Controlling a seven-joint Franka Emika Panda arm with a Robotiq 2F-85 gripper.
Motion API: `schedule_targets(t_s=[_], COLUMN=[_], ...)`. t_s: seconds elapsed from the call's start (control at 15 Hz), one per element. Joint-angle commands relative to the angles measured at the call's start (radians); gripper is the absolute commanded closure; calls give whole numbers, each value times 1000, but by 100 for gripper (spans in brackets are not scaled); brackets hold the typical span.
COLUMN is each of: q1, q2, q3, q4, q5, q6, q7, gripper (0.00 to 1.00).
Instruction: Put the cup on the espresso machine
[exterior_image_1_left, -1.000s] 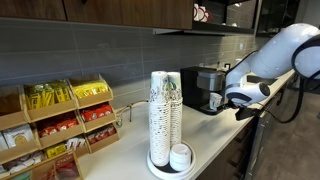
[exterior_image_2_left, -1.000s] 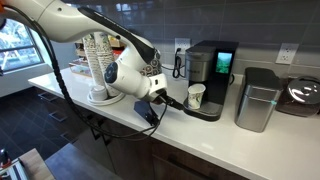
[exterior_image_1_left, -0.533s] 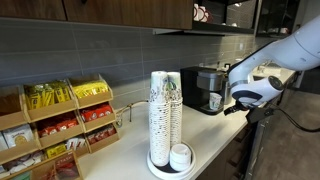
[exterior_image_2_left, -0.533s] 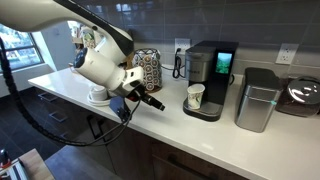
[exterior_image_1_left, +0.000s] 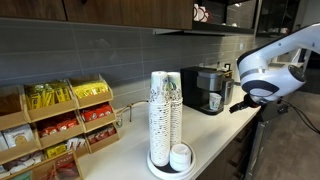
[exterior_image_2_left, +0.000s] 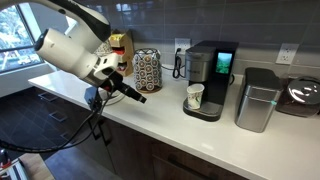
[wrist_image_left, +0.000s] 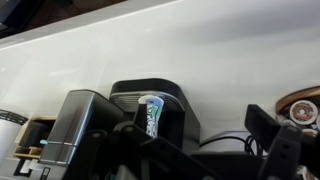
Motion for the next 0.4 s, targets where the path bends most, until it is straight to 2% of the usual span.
schedule_targets(t_s=[0.0, 0.13, 0.2, 0.33], q1=[10, 8, 4, 3], q2=[-164, -211, -129, -173], q3=[33, 55, 40, 53], q4=[-45, -39, -9, -10], q5=[-1, 3, 0, 0], q6=[83, 129, 91, 113], q7=[-75, -97, -60, -75], gripper=[0, 0, 0, 0])
